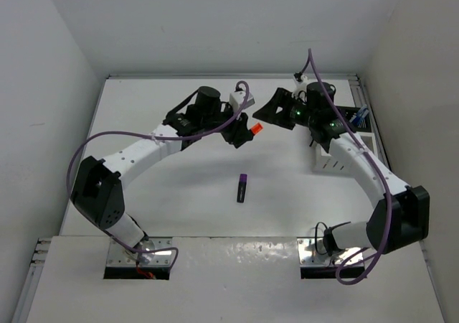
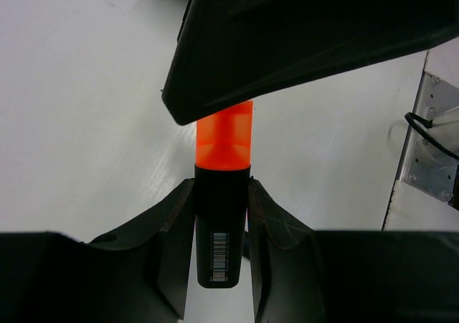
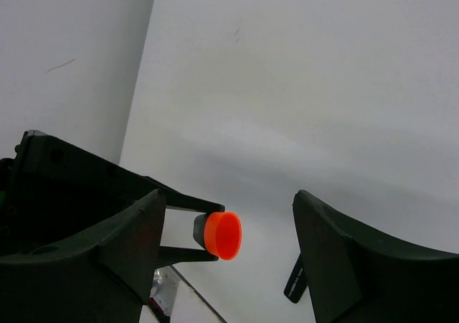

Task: Sort the stationery into containers
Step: Pass the stationery from the left arm to the right

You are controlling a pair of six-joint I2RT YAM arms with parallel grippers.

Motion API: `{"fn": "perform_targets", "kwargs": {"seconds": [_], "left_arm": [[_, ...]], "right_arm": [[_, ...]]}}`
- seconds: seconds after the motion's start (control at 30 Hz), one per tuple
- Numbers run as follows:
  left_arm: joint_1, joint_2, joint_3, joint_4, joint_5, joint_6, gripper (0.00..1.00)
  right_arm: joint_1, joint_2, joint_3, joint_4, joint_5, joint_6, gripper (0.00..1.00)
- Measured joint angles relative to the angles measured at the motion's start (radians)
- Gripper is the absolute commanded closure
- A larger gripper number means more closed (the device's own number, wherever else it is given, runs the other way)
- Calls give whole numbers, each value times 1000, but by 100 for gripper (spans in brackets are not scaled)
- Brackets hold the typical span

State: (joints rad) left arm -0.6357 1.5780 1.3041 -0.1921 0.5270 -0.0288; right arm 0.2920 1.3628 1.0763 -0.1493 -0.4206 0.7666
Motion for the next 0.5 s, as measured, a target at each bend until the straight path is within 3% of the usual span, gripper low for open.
{"fn": "perform_targets", "kwargs": {"seconds": [0.2,0.27,0.33,0.37,0.47,0.5], "left_arm": [[-1,12,10,1,0,-10,100],[-1,22,16,2,-1,-12,100],[-2,31,23,6,-1,-16,100],[-3,35,26,8,-4,-18,100],[-6,40,30,3,-10,-21,99],[-6,42,32,3,-11,-21,98]], "right_arm": [[30,14,-6,10,-1,-1,33],[40,14,-12,13,-2,-2,40],[46,15,-18,14,-5,-5,58],[47,18,-19,14,-6,-6,79],[45,24,-21,15,0,-13,98],[45,26,-21,16,2,-17,100]]}}
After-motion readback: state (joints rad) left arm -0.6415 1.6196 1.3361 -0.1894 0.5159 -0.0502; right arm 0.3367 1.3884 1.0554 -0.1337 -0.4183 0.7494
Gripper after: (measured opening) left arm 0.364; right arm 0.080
